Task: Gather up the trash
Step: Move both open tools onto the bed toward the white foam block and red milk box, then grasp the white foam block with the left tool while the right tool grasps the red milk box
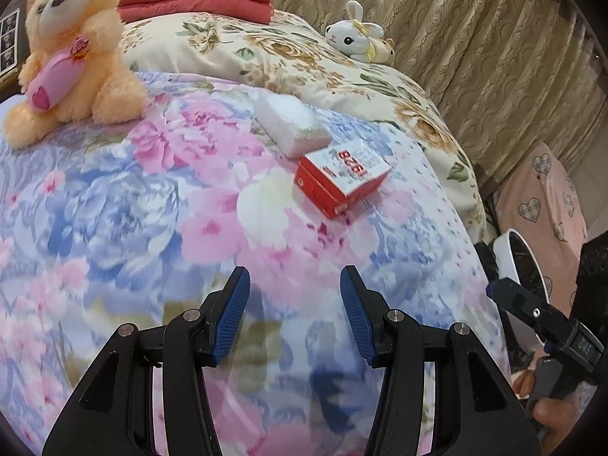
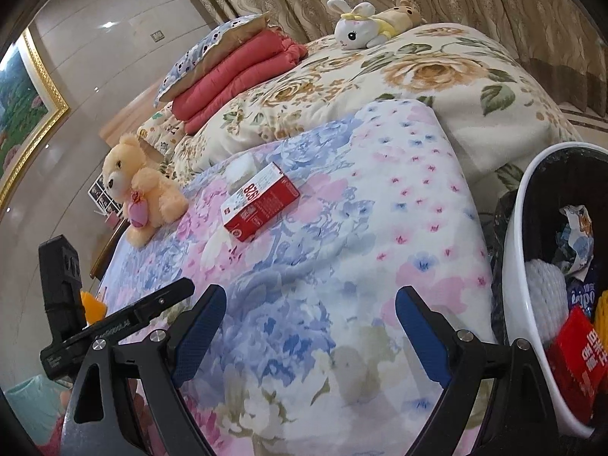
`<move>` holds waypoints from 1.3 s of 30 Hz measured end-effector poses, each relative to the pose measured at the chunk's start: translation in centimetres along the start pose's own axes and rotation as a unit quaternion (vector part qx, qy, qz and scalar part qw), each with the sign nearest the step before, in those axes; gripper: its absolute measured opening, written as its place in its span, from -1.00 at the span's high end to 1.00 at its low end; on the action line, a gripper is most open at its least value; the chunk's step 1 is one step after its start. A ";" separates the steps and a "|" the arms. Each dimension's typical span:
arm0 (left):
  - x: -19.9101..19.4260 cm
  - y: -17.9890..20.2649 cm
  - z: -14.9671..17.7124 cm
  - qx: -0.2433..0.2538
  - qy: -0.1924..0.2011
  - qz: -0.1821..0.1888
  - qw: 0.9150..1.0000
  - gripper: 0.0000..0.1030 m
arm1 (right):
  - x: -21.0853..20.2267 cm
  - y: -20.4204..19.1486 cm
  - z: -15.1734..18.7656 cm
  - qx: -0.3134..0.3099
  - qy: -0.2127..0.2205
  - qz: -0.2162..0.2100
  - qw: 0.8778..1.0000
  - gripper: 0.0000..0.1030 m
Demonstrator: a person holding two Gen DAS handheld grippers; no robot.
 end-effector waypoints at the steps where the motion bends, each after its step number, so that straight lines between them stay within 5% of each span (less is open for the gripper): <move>1: 0.2 -0.1 -0.3 0.000 0.001 0.000 1.000 0.03 | 0.2 0.0 -0.1 0.000 0.000 0.000 1.000 -0.79; 24: 9.2 -0.6 -8.5 -0.004 -0.010 0.035 0.999 0.05 | 3.9 -0.1 -1.7 0.010 -0.014 -0.012 1.000 -0.79; 26: 9.7 -0.1 -8.5 0.010 -0.009 0.039 0.999 0.51 | 4.1 -0.1 -1.8 0.011 -0.014 -0.012 1.000 -0.79; 27: 10.0 0.2 -8.3 0.019 -0.014 0.042 0.999 0.56 | 4.2 -0.1 -1.8 0.012 -0.015 -0.012 1.000 -0.79; 39: 5.6 -1.5 -6.1 0.004 -0.010 0.071 0.997 0.61 | 7.1 -3.3 -1.9 0.010 -0.021 -0.031 0.999 -0.79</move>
Point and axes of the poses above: each gripper's, at about its wrist camera, not at the fingertips, and x roughly the way its jaws point, y to its right, z to its underside, the point moved 5 cm from there along x, roughly the way its jaws point, and after that the axes turned 8 degrees about y, right-handed, at the moved point
